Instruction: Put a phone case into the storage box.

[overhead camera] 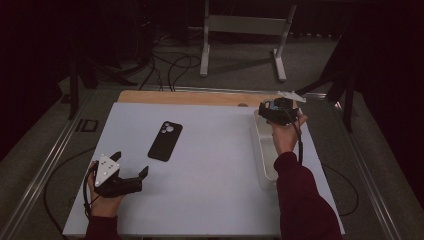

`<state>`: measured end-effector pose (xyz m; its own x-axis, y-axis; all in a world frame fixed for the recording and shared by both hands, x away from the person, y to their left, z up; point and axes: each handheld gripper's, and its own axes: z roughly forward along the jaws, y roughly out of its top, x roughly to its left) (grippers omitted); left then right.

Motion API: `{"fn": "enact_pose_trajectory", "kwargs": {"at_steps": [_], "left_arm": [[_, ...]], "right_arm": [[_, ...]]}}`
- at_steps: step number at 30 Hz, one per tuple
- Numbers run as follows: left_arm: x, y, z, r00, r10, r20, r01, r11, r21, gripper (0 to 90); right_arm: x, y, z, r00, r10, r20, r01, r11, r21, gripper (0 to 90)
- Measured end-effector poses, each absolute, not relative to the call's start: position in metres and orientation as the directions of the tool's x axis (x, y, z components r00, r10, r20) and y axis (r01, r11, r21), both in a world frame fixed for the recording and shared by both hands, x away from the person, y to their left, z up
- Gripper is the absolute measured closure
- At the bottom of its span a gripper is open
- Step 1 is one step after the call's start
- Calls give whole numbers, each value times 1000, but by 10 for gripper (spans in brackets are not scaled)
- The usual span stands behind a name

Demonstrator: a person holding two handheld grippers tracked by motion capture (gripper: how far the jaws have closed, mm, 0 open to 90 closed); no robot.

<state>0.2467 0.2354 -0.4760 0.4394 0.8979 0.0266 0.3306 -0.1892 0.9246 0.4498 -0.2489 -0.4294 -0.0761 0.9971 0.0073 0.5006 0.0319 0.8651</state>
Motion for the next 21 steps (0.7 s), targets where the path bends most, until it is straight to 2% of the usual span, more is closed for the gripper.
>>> {"fn": "enact_pose_trajectory", "kwargs": {"at_steps": [21], "left_arm": [[246, 236, -475, 441, 897, 21, 324, -181, 929, 0]], "right_arm": [[461, -244, -446, -65, 997, -29, 552, 60, 832, 163]]}}
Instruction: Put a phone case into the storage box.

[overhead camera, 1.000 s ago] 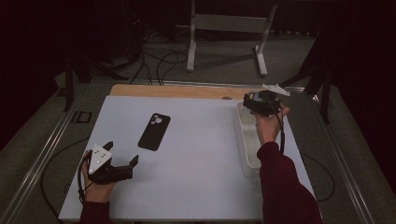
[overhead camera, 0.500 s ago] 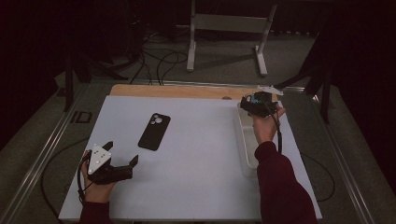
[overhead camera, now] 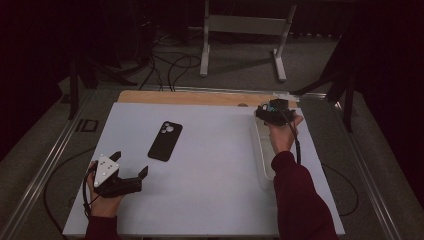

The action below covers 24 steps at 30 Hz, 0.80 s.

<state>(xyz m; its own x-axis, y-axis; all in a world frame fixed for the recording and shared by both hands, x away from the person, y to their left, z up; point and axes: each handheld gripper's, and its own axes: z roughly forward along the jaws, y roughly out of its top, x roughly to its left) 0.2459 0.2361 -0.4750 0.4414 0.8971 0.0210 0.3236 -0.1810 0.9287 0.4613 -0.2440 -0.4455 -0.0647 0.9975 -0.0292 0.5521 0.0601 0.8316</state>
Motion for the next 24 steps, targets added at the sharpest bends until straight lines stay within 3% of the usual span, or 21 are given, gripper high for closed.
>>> {"fn": "enact_pose_trajectory", "kwargs": {"at_steps": [24], "left_arm": [[245, 236, -475, 446, 895, 18, 324, -180, 929, 0]], "right_arm": [[471, -242, -451, -56, 998, -28, 566, 55, 822, 155]]}}
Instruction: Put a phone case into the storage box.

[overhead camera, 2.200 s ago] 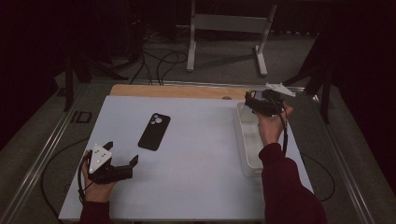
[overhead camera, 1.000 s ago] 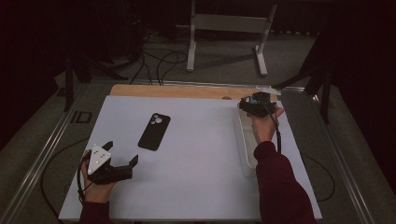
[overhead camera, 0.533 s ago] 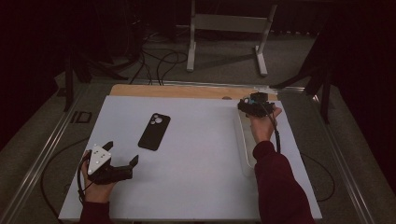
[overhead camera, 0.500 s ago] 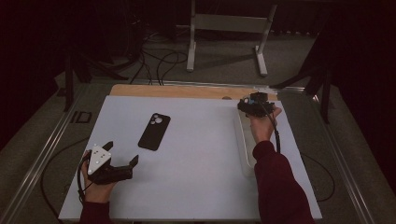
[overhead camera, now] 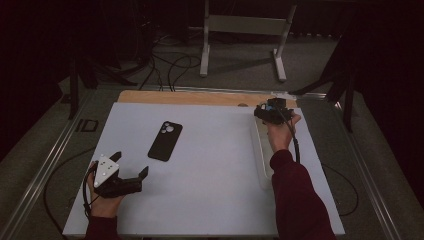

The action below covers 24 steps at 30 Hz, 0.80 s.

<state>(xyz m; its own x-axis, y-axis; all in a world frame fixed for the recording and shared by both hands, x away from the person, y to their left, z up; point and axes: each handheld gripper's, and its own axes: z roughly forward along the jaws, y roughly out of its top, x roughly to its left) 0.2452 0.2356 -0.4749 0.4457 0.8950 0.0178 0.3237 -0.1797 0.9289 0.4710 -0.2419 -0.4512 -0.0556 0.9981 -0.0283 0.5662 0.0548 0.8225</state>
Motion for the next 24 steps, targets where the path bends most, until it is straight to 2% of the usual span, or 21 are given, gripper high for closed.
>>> {"fn": "enact_pose_trajectory", "kwargs": {"at_steps": [4, 7, 24], "left_arm": [[245, 235, -475, 448, 894, 18, 324, -181, 928, 0], [245, 235, -475, 450, 893, 18, 325, -182, 928, 0], [245, 235, -475, 451, 893, 19, 329, -186, 926, 0]], "right_arm": [[471, -244, -451, -51, 999, -12, 573, 40, 819, 90], [470, -244, -449, -50, 999, -7, 559, 34, 829, 77], [469, -249, -440, -61, 998, 9, 521, 24, 853, 75]]}}
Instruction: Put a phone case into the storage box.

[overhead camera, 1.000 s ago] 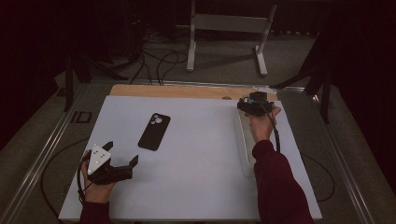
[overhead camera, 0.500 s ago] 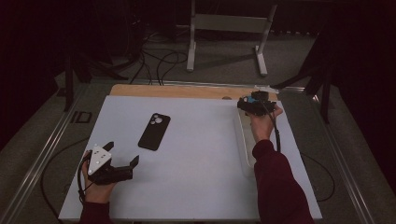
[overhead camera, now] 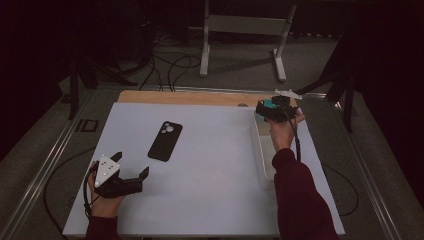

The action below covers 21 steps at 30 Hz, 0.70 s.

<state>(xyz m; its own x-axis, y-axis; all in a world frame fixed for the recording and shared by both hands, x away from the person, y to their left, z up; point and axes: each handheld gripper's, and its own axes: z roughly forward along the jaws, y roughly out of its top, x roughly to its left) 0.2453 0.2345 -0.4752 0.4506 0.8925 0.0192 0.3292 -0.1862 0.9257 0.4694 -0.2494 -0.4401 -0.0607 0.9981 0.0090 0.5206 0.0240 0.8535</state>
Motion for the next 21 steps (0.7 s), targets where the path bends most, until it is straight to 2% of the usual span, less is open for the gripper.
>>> {"fn": "enact_pose_trajectory", "kwargs": {"at_steps": [13, 21], "left_arm": [[246, 233, -476, 453, 892, 16, 339, -189, 922, 0], [248, 233, -476, 447, 895, 5, 358, -184, 916, 0]], "right_arm": [[462, -248, -435, -112, 994, 22, 548, 43, 836, 80], [450, -242, -425, -204, 978, 40, 550, 81, 831, 91]]}}
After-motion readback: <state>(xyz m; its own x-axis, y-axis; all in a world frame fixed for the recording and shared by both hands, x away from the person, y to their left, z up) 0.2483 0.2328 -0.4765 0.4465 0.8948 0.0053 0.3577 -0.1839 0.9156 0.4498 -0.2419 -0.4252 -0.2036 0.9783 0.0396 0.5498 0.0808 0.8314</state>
